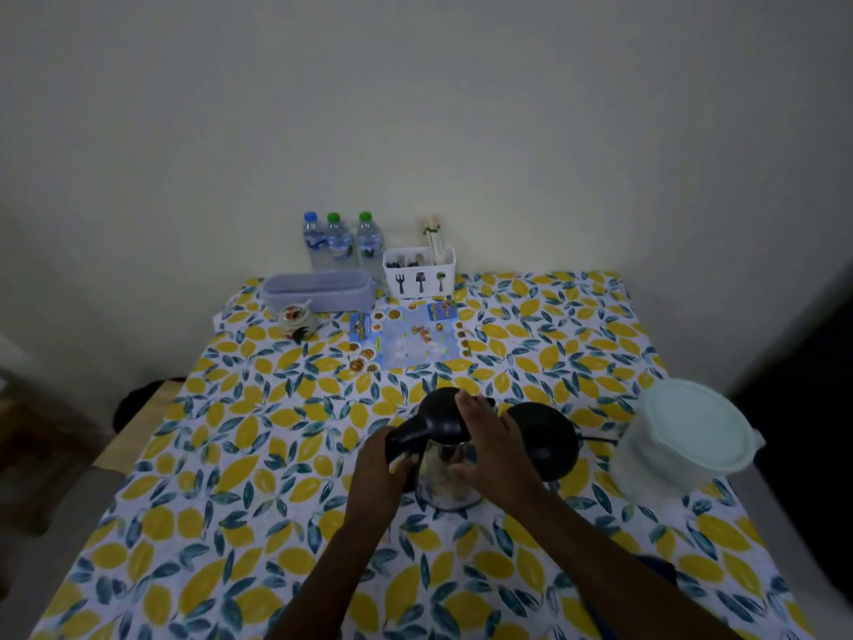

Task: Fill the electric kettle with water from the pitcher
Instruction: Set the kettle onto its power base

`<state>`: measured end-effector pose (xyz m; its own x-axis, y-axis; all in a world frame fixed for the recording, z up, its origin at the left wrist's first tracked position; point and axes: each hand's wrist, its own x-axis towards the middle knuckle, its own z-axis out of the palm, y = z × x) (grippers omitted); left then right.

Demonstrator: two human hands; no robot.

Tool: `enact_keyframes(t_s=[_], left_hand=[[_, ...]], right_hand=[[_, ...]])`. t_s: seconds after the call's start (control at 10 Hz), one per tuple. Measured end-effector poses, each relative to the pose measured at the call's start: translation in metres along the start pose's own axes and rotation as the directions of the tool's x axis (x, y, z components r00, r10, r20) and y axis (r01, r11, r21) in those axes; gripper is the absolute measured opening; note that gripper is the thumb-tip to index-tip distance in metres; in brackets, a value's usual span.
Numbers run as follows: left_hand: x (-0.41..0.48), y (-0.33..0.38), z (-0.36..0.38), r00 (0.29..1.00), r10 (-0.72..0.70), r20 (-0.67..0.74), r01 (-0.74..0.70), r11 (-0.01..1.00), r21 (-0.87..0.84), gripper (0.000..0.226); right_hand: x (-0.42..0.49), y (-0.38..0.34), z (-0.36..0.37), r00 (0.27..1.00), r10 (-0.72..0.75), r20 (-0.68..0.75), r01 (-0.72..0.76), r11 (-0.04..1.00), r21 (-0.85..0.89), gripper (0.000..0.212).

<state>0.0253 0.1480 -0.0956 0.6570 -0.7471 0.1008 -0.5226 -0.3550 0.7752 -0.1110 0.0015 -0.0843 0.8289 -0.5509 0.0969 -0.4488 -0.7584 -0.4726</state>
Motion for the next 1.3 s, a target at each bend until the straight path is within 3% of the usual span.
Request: enact_keyframes(t_s=[0.2,0.3,0.4,0.7,1.1,1.3], left_hand=[[0.010,0.016,0.010,0.991,0.117,-0.065,-0.126,0.980,-0.155,0.034],[0.020,0.026,0.015,0.989,0.137,-0.052,-0.144,0.974,-0.176,0.029],[0.050,0.053,0.025,0.986,0.165,0.031,-0.156,0.969,-0.193,0.026],[0.104,0.082,0.085,0.950,0.235,0.208,-0.197,0.962,-0.189,0.019],[0.107,0.070,0.107,0.944,0.192,0.267,-0.161,0.978,-0.135,0.029],[0.099,0.078,0.092,0.943,0.190,0.274,-0.201,0.979,0.014,0.053]], right_hand=[[-0.007,0.010,-0.005,0.992,0.067,-0.106,-0.036,0.963,0.266,0.101],[-0.007,0.017,-0.017,0.980,0.094,-0.174,-0.042,0.959,0.281,0.104],[-0.005,0.032,-0.044,0.948,0.160,-0.274,-0.090,0.964,0.250,0.105],[-0.012,0.073,-0.072,0.878,0.340,-0.336,-0.255,0.928,0.271,0.099],[-0.012,0.094,-0.052,0.893,0.281,-0.351,-0.221,0.954,0.201,0.097],[-0.014,0.088,-0.058,0.895,0.291,-0.338,-0.257,0.956,0.142,0.092]])
